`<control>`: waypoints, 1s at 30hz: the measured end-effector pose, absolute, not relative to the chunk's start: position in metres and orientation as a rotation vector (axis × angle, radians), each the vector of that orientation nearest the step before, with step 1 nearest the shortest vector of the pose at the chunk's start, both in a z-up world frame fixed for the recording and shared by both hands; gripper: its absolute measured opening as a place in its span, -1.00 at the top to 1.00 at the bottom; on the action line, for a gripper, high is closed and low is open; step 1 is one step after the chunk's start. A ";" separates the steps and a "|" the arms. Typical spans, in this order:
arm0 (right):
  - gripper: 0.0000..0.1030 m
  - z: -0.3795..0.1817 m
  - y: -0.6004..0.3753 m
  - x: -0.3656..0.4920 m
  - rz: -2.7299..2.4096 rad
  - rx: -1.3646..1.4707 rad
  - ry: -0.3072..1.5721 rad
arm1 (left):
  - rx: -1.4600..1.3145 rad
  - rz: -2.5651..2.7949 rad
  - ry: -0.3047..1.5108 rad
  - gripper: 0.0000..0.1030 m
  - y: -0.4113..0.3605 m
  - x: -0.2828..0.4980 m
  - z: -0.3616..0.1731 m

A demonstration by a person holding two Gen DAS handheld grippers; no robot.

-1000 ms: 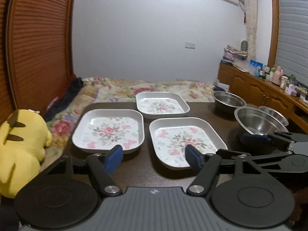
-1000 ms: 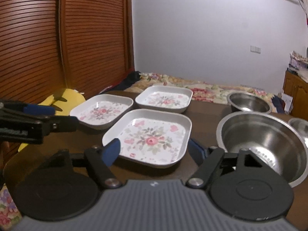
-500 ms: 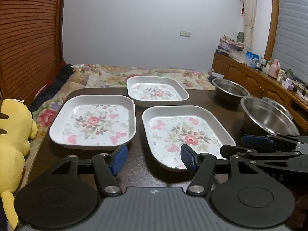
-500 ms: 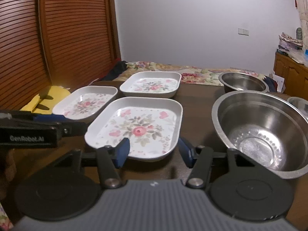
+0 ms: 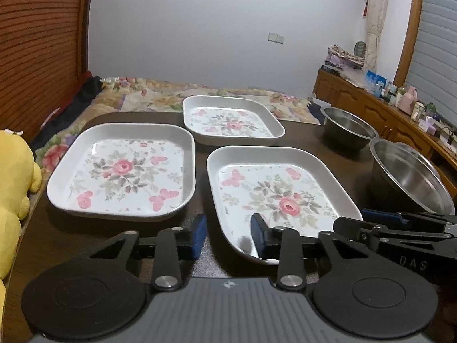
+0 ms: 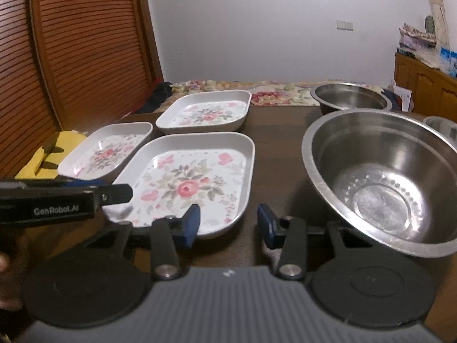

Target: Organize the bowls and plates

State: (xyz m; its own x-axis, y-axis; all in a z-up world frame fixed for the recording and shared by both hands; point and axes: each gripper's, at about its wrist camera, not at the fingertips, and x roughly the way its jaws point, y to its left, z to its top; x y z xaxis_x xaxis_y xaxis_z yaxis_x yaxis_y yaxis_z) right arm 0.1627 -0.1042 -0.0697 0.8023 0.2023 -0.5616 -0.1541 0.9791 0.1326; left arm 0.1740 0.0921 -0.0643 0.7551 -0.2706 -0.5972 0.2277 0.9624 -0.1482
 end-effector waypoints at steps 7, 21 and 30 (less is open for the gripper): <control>0.26 -0.074 -0.111 0.170 0.183 0.141 0.633 | -0.076 -0.284 0.676 0.54 0.094 0.179 -0.070; 0.47 -0.073 -0.115 0.165 0.209 0.151 0.623 | -0.116 -0.309 0.681 0.70 0.097 0.161 -0.063; 0.47 -0.060 -0.115 0.136 0.282 0.105 0.556 | -0.109 -0.302 0.669 0.67 0.099 0.123 -0.058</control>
